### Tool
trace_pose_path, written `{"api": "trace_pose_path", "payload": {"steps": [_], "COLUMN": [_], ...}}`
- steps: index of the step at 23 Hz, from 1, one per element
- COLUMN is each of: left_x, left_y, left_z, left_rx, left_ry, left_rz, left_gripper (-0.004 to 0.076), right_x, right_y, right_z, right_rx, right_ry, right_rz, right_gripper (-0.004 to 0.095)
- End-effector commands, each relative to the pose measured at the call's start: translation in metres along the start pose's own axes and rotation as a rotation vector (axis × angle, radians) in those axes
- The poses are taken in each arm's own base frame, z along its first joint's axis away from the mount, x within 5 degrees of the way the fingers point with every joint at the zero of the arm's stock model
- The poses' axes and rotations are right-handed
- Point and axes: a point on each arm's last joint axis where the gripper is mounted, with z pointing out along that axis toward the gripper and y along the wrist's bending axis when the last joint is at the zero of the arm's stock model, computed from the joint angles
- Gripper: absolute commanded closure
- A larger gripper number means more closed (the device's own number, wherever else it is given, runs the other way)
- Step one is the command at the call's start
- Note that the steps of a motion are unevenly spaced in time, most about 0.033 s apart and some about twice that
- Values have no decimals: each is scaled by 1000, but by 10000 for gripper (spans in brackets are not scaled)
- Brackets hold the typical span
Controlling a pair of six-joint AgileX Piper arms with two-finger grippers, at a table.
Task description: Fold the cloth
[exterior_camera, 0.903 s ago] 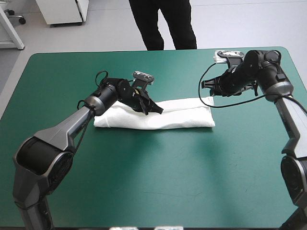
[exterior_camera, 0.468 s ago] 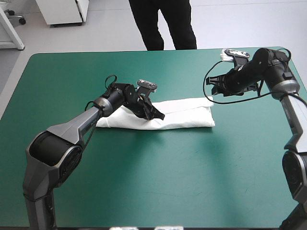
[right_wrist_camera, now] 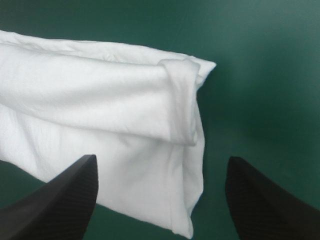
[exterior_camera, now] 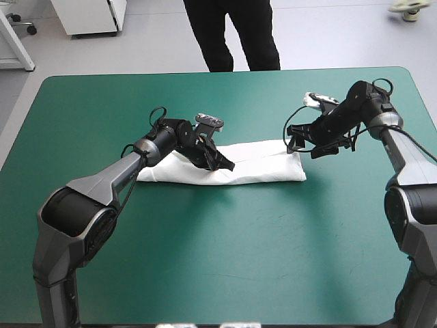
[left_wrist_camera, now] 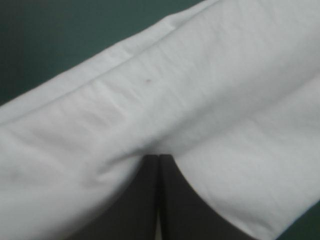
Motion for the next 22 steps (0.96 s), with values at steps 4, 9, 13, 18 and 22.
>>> {"api": "trace_pose_path", "payload": {"steps": [4,9,13,18,22], "left_x": [-14,-14,-14,-13,-13], "left_y": [-9,-9,-9,-9,-9], "left_z": [-27,-27,-27,-27,-27], "left_rx": [13,11,11,11,11], "left_ry": [-99,-96,-94,-90,-85], "left_rz": [4,7,7,9,9], "left_gripper": [733,733,733,733,733], "right_x": [-6,-5,-1,1,7], "right_y": [9,16,30,33,53], "right_z": [5,27,45,43,15], "right_rx": [-66,-89,-109,-123,-183], "right_ry": [-16,28,66,83,46], "right_rz": [-8,-23,-43,-55,-99], "right_gripper": [233,233,336,916,925]}}
